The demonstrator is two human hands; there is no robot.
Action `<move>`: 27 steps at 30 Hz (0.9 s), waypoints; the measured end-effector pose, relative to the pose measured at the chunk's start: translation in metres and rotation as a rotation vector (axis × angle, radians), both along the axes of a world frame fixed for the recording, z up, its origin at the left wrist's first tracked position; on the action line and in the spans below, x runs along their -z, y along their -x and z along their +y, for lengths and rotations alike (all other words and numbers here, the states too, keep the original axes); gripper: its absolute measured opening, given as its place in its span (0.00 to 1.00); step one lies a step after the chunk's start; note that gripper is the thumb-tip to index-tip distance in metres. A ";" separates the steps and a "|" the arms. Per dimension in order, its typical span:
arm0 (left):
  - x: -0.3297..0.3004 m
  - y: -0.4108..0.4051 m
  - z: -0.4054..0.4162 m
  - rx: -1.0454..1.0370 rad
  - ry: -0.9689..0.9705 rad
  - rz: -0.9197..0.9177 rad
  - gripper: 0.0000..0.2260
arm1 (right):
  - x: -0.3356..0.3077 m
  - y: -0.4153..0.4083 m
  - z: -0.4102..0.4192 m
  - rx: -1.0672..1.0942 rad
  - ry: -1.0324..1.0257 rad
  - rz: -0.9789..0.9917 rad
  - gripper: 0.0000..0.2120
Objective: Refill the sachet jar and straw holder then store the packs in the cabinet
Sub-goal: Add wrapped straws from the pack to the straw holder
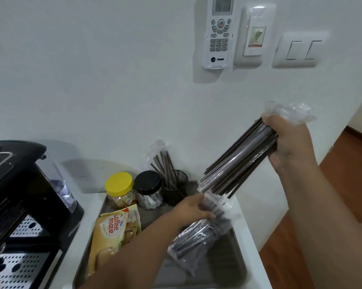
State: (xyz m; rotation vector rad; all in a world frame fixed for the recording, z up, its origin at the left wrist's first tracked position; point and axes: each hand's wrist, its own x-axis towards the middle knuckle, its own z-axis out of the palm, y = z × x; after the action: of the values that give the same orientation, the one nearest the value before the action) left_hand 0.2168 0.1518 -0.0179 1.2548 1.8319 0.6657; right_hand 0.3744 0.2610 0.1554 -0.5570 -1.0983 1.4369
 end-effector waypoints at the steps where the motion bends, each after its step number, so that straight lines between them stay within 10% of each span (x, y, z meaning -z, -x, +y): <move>1: 0.003 0.000 0.003 0.004 0.004 0.034 0.22 | 0.001 0.002 0.001 -0.001 -0.006 -0.020 0.12; 14: -0.007 0.094 -0.040 -0.672 -0.379 -0.007 0.09 | 0.015 0.089 0.010 0.066 -0.140 -0.317 0.12; 22: -0.021 0.110 -0.022 -0.678 -0.365 -0.337 0.36 | 0.032 0.155 -0.023 -0.054 -0.404 -0.612 0.13; 27: -0.006 0.096 -0.016 -0.609 -0.338 0.035 0.25 | 0.043 0.175 -0.029 -0.089 -0.439 -0.656 0.12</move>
State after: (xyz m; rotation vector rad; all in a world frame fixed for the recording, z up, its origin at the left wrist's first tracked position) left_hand 0.1212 0.1353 -0.0118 0.8960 2.2100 1.3338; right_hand 0.1998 0.2317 0.1122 -0.6828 -1.9188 1.0471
